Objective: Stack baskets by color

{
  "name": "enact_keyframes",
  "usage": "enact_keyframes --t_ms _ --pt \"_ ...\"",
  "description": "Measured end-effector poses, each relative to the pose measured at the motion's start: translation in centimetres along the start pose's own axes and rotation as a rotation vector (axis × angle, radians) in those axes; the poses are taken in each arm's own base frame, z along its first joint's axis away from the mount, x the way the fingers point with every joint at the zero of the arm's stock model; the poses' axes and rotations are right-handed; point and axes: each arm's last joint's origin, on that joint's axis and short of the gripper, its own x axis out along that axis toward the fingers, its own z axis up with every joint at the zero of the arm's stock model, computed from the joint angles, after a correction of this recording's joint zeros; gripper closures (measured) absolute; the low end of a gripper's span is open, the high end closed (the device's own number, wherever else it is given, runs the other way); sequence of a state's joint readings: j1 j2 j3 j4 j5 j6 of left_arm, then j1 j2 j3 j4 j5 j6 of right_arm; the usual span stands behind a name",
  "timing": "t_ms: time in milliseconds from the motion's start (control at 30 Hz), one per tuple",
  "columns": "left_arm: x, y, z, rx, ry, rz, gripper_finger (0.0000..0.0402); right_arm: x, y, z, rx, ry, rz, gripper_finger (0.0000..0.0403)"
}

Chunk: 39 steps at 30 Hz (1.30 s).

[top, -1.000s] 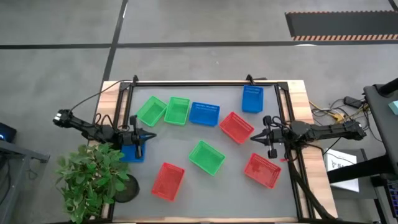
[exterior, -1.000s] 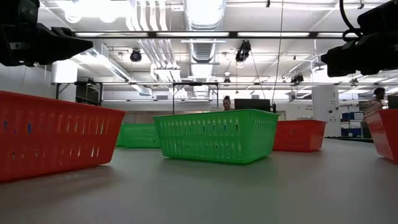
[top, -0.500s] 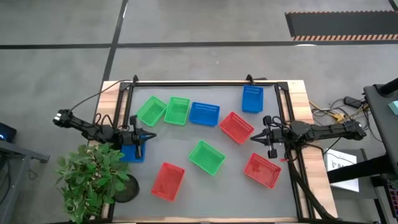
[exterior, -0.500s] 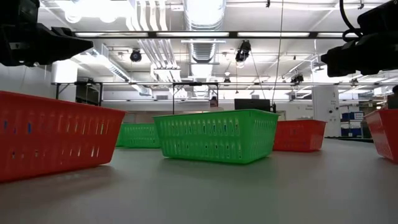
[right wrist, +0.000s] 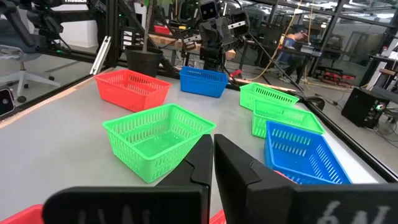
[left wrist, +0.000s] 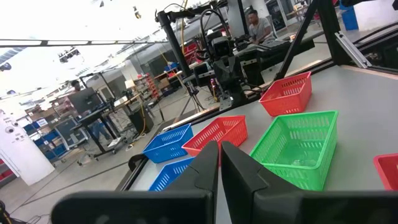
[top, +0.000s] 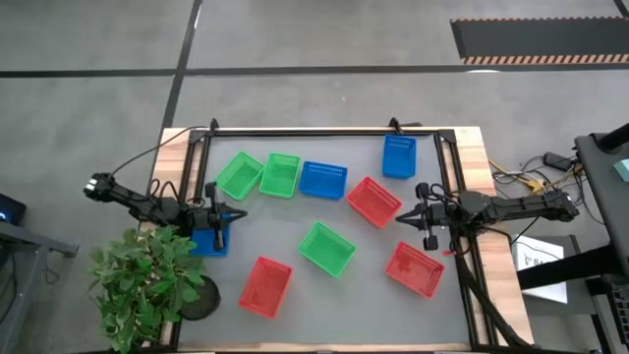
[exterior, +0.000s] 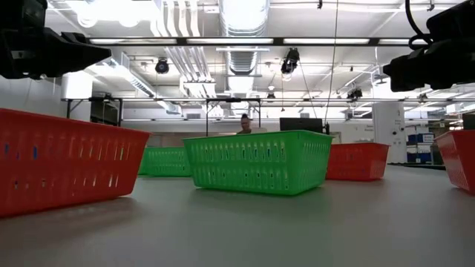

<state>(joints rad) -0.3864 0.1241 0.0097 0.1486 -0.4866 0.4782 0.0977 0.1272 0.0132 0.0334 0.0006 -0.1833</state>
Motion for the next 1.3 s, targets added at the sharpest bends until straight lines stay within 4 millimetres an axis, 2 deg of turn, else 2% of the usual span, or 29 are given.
enact_keyframes --t_ms 667,767,833,900,1033,1167,1300 --pt "0.0 0.0 0.0 0.0 0.0 0.0 0.04 0.0 0.0 0.0 0.001 -0.001 0.0 0.0394" --pt "0.0 0.0 0.0 0.025 -0.005 0.002 0.04 0.0 -0.1 0.3 0.085 -0.034 -0.008 0.0394" --pt "0.0 0.2 0.6 -0.045 -0.066 -0.005 0.04 0.0 -0.2 0.6 0.15 -0.065 -0.023 0.0394" --pt "-0.1 0.5 1.6 -0.215 -0.187 -0.036 0.04 0.0 -0.3 0.9 0.191 -0.092 -0.038 0.0394" --pt "-0.7 1.7 3.4 -0.417 -0.404 0.006 0.04 -0.2 -0.4 1.8 0.158 -0.185 -0.048 0.0394" --pt "-1.3 2.6 4.4 -0.494 -0.536 0.05 0.04 -0.3 -0.5 2.3 0.149 -0.245 -0.055 0.0394" --pt "-1.5 2.9 4.7 -0.503 -0.576 0.069 0.04 -0.4 -0.6 2.7 0.086 -0.286 -0.077 0.0394"
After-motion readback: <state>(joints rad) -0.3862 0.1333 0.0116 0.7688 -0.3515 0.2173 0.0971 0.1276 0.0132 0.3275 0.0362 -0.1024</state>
